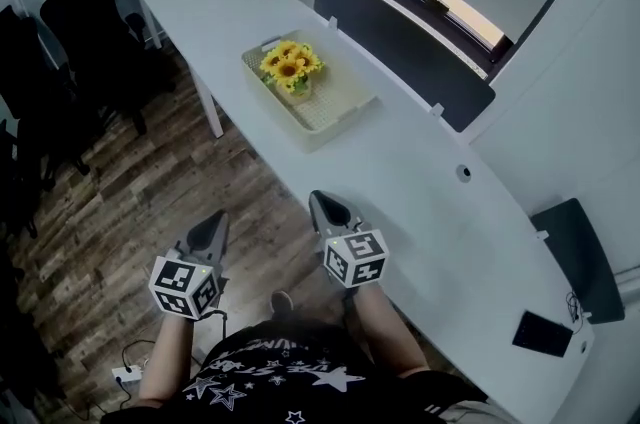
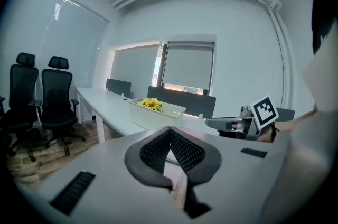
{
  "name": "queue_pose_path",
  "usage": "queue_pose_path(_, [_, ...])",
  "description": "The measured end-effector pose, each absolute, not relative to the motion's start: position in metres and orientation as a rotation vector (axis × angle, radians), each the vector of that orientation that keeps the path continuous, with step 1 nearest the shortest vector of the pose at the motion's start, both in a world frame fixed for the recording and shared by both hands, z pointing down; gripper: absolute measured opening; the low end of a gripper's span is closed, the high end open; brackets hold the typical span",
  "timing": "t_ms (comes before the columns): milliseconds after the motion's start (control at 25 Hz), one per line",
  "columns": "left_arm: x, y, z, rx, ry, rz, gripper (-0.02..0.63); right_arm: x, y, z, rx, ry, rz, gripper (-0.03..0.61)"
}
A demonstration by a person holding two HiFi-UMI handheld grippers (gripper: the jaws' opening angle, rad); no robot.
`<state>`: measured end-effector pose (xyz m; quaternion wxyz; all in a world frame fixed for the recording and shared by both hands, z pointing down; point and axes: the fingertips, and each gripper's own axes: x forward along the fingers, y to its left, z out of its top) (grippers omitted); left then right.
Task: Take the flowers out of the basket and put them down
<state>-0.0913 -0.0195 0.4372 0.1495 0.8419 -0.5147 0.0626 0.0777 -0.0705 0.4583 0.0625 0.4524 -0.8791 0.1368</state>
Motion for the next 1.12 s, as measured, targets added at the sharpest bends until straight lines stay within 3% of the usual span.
queue_pose_path(720, [-0.099, -0.072, 0.434, 2.361, -1.536, 0.142, 0.009, 0.075, -0.119, 0.470, 1.313, -2.685, 0.457, 0.006])
queue_pose_path(1120, [-0.108, -0.160, 0.436, 2.464, -1.404, 0.137, 0.009, 0.080, -0.175, 0.465, 1.522, -2.587, 0.441, 0.006])
